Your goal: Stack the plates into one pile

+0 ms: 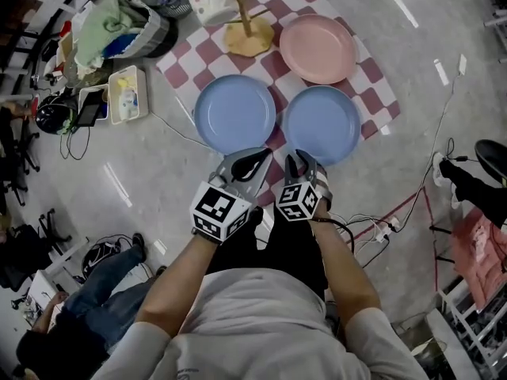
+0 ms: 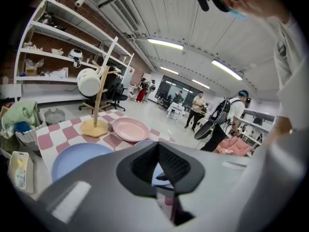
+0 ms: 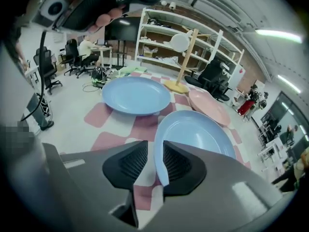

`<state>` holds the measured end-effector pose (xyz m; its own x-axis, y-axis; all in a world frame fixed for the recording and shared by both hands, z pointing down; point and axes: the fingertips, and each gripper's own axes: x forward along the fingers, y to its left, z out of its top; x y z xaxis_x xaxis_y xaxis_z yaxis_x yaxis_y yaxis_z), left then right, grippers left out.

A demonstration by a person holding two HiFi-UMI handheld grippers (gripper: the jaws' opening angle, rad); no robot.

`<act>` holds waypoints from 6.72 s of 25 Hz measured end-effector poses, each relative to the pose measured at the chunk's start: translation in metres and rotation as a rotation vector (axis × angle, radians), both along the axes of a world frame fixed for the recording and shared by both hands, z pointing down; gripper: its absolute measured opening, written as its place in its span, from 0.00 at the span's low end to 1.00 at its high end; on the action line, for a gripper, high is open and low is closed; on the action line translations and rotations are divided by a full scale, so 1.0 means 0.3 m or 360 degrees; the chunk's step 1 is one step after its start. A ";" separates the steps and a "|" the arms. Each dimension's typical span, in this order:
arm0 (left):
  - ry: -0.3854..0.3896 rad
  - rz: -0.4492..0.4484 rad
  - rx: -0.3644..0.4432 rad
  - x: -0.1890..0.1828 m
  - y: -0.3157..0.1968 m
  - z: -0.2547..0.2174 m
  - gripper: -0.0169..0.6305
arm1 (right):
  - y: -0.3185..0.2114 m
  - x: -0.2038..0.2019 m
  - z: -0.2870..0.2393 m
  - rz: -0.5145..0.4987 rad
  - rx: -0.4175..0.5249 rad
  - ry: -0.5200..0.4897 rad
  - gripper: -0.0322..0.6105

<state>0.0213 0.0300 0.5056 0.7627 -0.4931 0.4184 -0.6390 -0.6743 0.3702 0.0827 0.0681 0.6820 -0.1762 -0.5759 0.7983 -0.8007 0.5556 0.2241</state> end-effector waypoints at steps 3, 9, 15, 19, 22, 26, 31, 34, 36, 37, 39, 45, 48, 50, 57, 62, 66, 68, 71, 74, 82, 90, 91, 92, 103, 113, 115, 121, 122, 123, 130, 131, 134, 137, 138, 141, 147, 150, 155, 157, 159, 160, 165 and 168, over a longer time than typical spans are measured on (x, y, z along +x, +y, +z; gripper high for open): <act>-0.0002 -0.0018 -0.0031 -0.011 0.001 0.032 0.04 | -0.008 0.010 0.055 -0.0044 0.0006 0.0087 0.18; -0.0012 -0.0016 -0.0082 -0.031 0.017 0.069 0.04 | -0.021 0.038 0.126 -0.0039 -0.0038 0.0205 0.17; -0.0018 -0.0019 -0.0104 -0.052 0.028 0.087 0.04 | -0.022 0.039 0.139 -0.0225 0.0016 0.0433 0.11; -0.0020 -0.0023 -0.0095 -0.072 0.026 0.080 0.04 | -0.023 0.048 0.117 -0.0272 0.0049 0.0480 0.10; -0.0019 -0.0032 -0.0080 -0.083 0.019 0.075 0.04 | -0.030 0.067 0.086 -0.0277 0.0068 0.0495 0.09; -0.0005 -0.0035 -0.0056 -0.085 0.015 0.056 0.04 | -0.034 0.087 0.029 -0.0273 0.0089 0.0514 0.10; 0.0032 -0.0035 -0.0012 -0.073 0.005 0.010 0.04 | -0.037 0.111 -0.049 -0.0242 0.0118 0.0517 0.10; 0.0052 -0.0043 0.0010 -0.076 -0.002 -0.020 0.04 | -0.055 0.110 -0.120 -0.0240 0.0178 0.0527 0.09; 0.0065 -0.0058 0.0019 -0.084 -0.006 -0.036 0.04 | -0.070 0.088 -0.170 -0.0264 0.0214 0.0514 0.09; 0.0071 -0.0066 0.0023 -0.087 -0.008 -0.044 0.04 | -0.076 0.071 -0.190 -0.0283 0.0230 0.0505 0.10; 0.0079 -0.0082 0.0033 -0.099 -0.007 -0.060 0.04 | -0.086 0.027 -0.219 -0.0331 0.0262 0.0491 0.10; 0.0076 -0.0178 0.0064 -0.193 -0.016 -0.093 0.04 | -0.112 -0.156 -0.250 -0.0502 0.0339 0.0436 0.10; 0.0069 -0.0238 0.0069 -0.255 -0.018 -0.092 0.04 | -0.117 -0.250 -0.238 -0.0596 0.0357 0.0418 0.10; 0.0062 -0.0281 0.0069 -0.299 -0.019 -0.088 0.04 | -0.121 -0.311 -0.231 -0.0659 0.0368 0.0405 0.10; 0.0047 -0.0375 0.0063 -0.389 -0.022 -0.075 0.04 | -0.116 -0.462 -0.178 -0.0837 0.0364 0.0372 0.10; 0.0024 -0.0409 0.0054 -0.431 -0.026 -0.065 0.04 | -0.109 -0.546 -0.120 -0.0935 0.0334 0.0354 0.10; 0.0001 -0.0437 0.0041 -0.462 -0.021 -0.049 0.04 | -0.108 -0.596 -0.091 -0.0990 0.0351 0.0360 0.10; -0.0008 -0.0452 0.0030 -0.473 -0.019 -0.038 0.04 | -0.108 -0.616 -0.078 -0.1020 0.0367 0.0372 0.10; -0.0018 -0.0463 0.0019 -0.482 -0.019 -0.023 0.04 | -0.103 -0.637 -0.049 -0.1072 0.0395 0.0414 0.10; -0.0023 -0.0474 0.0013 -0.494 -0.021 -0.012 0.04 | -0.097 -0.654 -0.026 -0.1104 0.0402 0.0420 0.10; -0.0038 -0.0498 -0.0003 -0.515 -0.017 -0.009 0.04 | -0.032 -0.689 0.051 -0.1085 -0.0003 0.0146 0.20; -0.0009 -0.0424 0.0001 -0.455 -0.042 -0.021 0.04 | -0.023 -0.672 0.013 -0.1041 -0.0170 0.0020 0.25; -0.0004 -0.0409 0.0003 -0.445 -0.042 -0.024 0.04 | -0.016 -0.673 0.006 -0.1041 -0.0159 0.0014 0.25; 0.0004 -0.0393 0.0006 -0.437 -0.041 -0.029 0.04 | -0.010 -0.671 -0.002 -0.1034 -0.0142 0.0011 0.25; 0.0037 -0.0241 0.0050 -0.318 -0.040 -0.089 0.04 | -0.008 -0.582 -0.250 -0.0757 0.0084 -0.0131 0.23; 0.0095 -0.0075 0.0145 -0.173 -0.030 -0.178 0.04 | -0.069 -0.421 -0.486 -0.0414 0.0344 -0.0129 0.09; 0.0106 -0.0047 0.0166 -0.150 -0.030 -0.192 0.04 | -0.075 -0.391 -0.513 -0.0359 0.0385 -0.0118 0.06; 0.0138 0.0064 0.0180 -0.059 -0.013 -0.244 0.04 | -0.078 -0.271 -0.600 -0.0157 0.0455 -0.0113 0.07; 0.0142 0.0078 0.0175 -0.042 -0.013 -0.248 0.04 | -0.081 -0.245 -0.609 -0.0124 0.0461 -0.0117 0.06; 0.0146 0.0089 0.0169 -0.024 -0.015 -0.249 0.04 | -0.086 -0.220 -0.617 -0.0096 0.0466 -0.0121 0.06; 0.0140 0.0128 0.0123 0.094 -0.057 -0.239 0.04 | -0.147 -0.083 -0.631 -0.0019 0.0478 -0.0144 0.06; 0.0136 0.0128 0.0118 0.112 -0.067 -0.241 0.04 | -0.159 -0.062 -0.636 -0.0014 0.0475 -0.0153 0.06; 0.0128 0.0129 0.0102 0.180 -0.112 -0.251 0.04 | -0.204 0.019 -0.645 -0.0001 0.0468 -0.0148 0.06; 0.0128 0.0140 0.0090 0.252 -0.168 -0.236 0.04 | -0.267 0.119 -0.634 0.0025 0.0482 -0.0109 0.06; 0.0126 0.0135 0.0081 0.265 -0.184 -0.220 0.04 | -0.285 0.143 -0.619 0.0034 0.0478 -0.0103 0.06; 0.0098 0.0070 0.0032 0.261 -0.213 -0.164 0.04 | -0.321 0.168 -0.554 0.0015 0.0434 -0.0114 0.06; 0.0050 0.0002 -0.0025 0.310 -0.275 -0.088 0.04 | -0.416 0.236 -0.471 -0.0046 0.0385 -0.0104 0.06; 0.0039 -0.0040 -0.0046 0.336 -0.313 -0.065 0.04 | -0.454 0.258 -0.439 -0.0092 0.0358 -0.0096 0.06; 0.0019 -0.0103 -0.0083 0.368 -0.379 -0.013 0.04 | -0.514 0.279 -0.373 -0.0180 0.0339 -0.0063 0.06; 0.0013 -0.0125 -0.0098 0.378 -0.397 0.008 0.04 | -0.533 0.284 -0.347 -0.0211 0.0330 -0.0054 0.06; 0.0007 -0.0150 -0.0118 0.385 -0.411 0.031 0.04 | -0.551 0.289 -0.322 -0.0242 0.0319 -0.0042 0.06; 0.0004 -0.0162 -0.0128 0.387 -0.418 0.042 0.04 | -0.561 0.292 -0.308 -0.0257 0.0314 -0.0033 0.06; -0.0012 -0.0210 -0.0185 0.390 -0.448 0.105 0.04 | -0.610 0.305 -0.213 -0.0319 0.0273 0.0014 0.07; -0.0022 -0.0240 -0.0219 0.390 -0.465 0.144 0.04 | -0.630 0.304 -0.156 -0.0369 0.0230 0.0022 0.07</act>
